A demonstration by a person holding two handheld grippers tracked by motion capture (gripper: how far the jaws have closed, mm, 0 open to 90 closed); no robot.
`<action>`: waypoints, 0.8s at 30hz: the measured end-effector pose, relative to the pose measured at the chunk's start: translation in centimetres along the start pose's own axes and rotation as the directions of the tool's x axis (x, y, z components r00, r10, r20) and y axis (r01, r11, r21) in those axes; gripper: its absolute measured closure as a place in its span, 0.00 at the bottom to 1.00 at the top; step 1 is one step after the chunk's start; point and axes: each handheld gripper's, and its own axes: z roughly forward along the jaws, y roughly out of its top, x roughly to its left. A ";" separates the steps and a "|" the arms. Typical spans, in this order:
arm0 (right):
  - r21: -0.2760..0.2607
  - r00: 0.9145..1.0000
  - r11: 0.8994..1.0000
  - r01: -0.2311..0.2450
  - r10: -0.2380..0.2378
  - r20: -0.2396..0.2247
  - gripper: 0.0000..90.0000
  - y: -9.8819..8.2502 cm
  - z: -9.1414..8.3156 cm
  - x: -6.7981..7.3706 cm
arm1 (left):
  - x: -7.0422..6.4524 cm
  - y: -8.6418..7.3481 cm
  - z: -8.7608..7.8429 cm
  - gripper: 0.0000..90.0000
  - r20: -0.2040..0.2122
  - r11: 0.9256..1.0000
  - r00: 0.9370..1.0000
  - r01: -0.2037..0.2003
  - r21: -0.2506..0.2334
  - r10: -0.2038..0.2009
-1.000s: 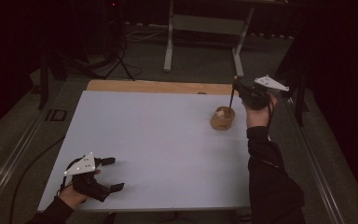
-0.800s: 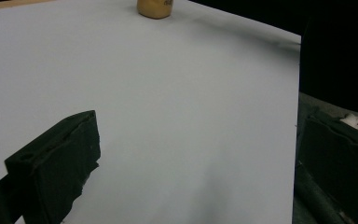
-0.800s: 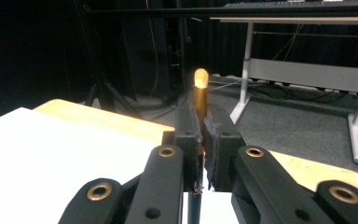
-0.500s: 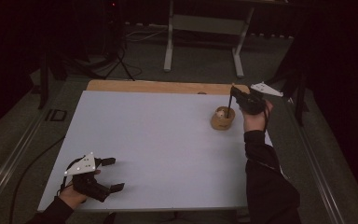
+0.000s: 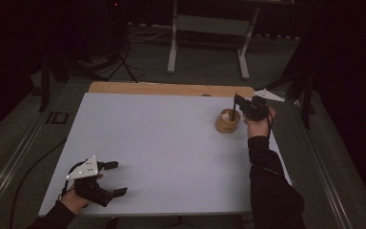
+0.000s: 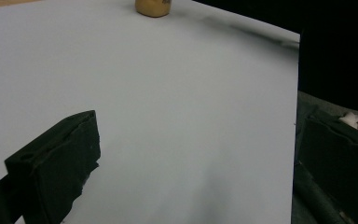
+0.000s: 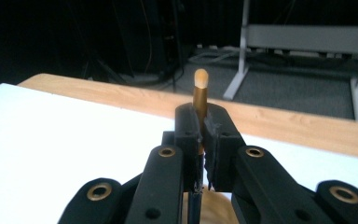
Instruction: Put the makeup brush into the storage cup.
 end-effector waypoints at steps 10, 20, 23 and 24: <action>0.064 1.000 0.998 -0.013 0.012 0.022 0.94 -0.8 0.8 -0.4 | 0.0 0.0 0.0 0.00 0.000 1.000 1.000 0.001 0.002 -0.001; 0.086 0.999 0.995 -0.049 0.050 -0.007 0.43 0.1 0.9 -0.5 | 0.0 0.0 0.0 0.00 0.000 1.000 1.000 0.000 0.001 0.000; 0.089 0.998 0.994 -0.055 0.056 -0.004 0.36 0.6 0.6 -0.4 | 0.0 0.0 0.0 0.00 0.000 1.000 1.000 0.001 0.001 -0.001; 0.089 0.998 0.994 -0.056 0.056 -0.005 0.33 0.8 0.5 -0.3 | 0.0 0.0 0.0 0.00 0.000 1.000 1.000 0.002 0.001 -0.002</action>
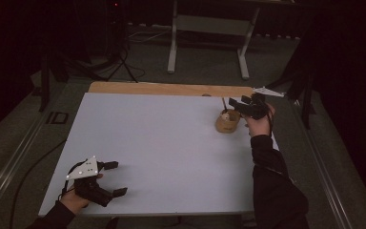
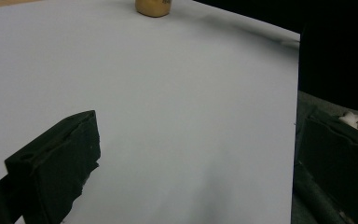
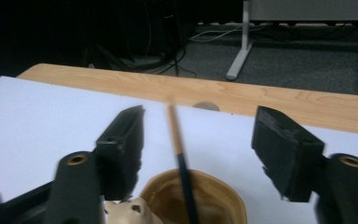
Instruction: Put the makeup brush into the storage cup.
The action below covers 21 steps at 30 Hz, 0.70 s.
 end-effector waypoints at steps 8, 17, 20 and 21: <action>0.025 0.998 1.000 0.018 -0.016 -0.056 0.14 0.8 -0.9 1.4 | 0.0 0.0 0.0 0.00 -0.002 1.000 1.000 -0.001 0.002 0.001; 0.038 0.991 0.998 0.055 -0.050 -0.125 0.15 1.3 -2.4 2.9 | -0.1 0.1 0.0 0.00 -0.004 1.000 1.000 -0.002 0.001 0.002; 0.032 0.990 0.997 0.069 -0.064 -0.129 0.15 1.2 -3.0 3.1 | -0.1 0.1 0.0 0.00 -0.005 1.000 1.000 -0.001 -0.001 0.001; 0.027 0.990 0.997 0.077 -0.073 -0.120 0.15 1.2 -3.2 3.2 | -0.1 0.1 0.0 0.00 -0.005 1.000 1.000 -0.003 0.000 0.003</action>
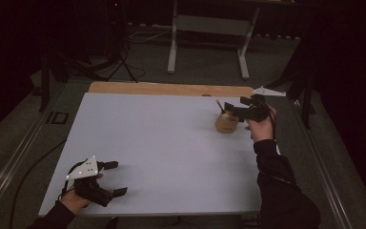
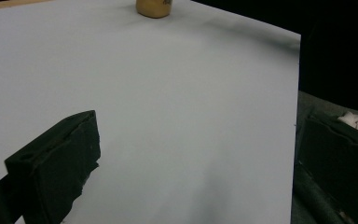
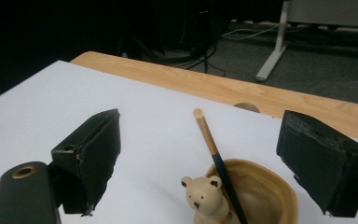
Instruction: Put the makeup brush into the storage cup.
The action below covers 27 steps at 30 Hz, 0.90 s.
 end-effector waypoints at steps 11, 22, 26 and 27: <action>0.025 0.996 0.999 0.037 -0.035 -0.087 0.16 -0.6 -1.0 1.8 | 0.0 -0.1 0.0 0.00 -0.002 1.000 1.000 0.001 0.004 -0.001; 0.023 0.986 0.998 0.050 -0.046 -0.163 0.16 -1.6 -2.2 3.6 | -0.1 -0.1 0.0 0.00 -0.004 1.000 1.000 -0.002 0.006 0.002; 0.026 0.982 0.998 0.054 -0.048 -0.185 0.16 -2.3 -2.6 4.1 | -0.1 0.0 0.0 0.00 -0.003 1.000 1.000 -0.004 0.007 0.004; 0.030 0.981 0.998 0.057 -0.050 -0.187 0.16 -2.4 -2.7 4.2 | -0.2 0.0 0.0 0.00 -0.003 1.000 1.000 -0.005 0.007 0.005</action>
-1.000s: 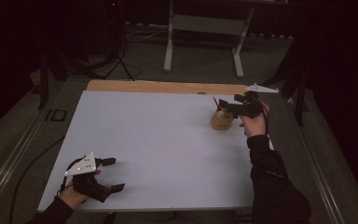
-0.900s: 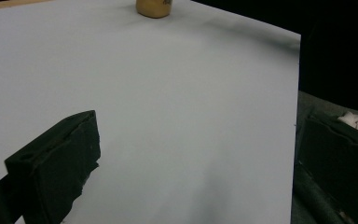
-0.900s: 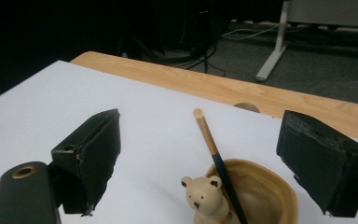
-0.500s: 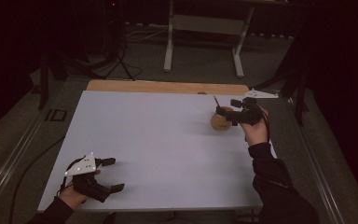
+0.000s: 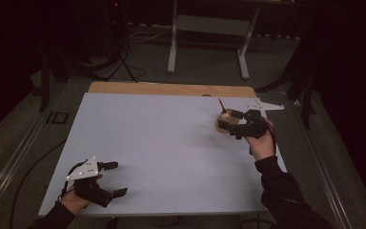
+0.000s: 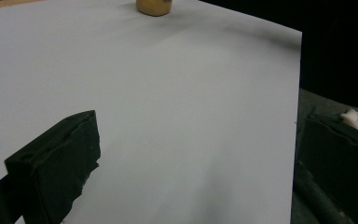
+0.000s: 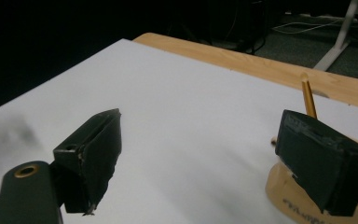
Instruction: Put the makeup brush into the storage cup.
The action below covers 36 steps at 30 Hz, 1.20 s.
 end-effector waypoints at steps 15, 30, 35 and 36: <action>0.062 0.990 0.998 0.019 -0.010 -0.139 0.17 -4.2 -0.3 1.0 | -0.2 0.3 -0.1 0.00 0.011 1.000 1.000 0.003 -0.022 -0.003; 0.101 0.976 0.994 0.045 -0.022 -0.218 0.16 -8.0 -0.5 1.7 | -0.1 0.3 -0.3 0.00 0.012 1.000 1.000 0.006 -0.030 -0.006; 0.112 0.972 0.992 0.062 -0.035 -0.232 0.16 -8.9 -0.6 2.1 | -0.1 0.3 -0.3 0.00 0.013 0.999 1.000 0.008 -0.031 -0.007; 0.105 0.971 0.992 0.063 -0.037 -0.236 0.16 -9.1 -0.7 2.2 | -0.1 0.3 -0.3 0.00 0.013 0.999 1.000 0.008 -0.032 -0.007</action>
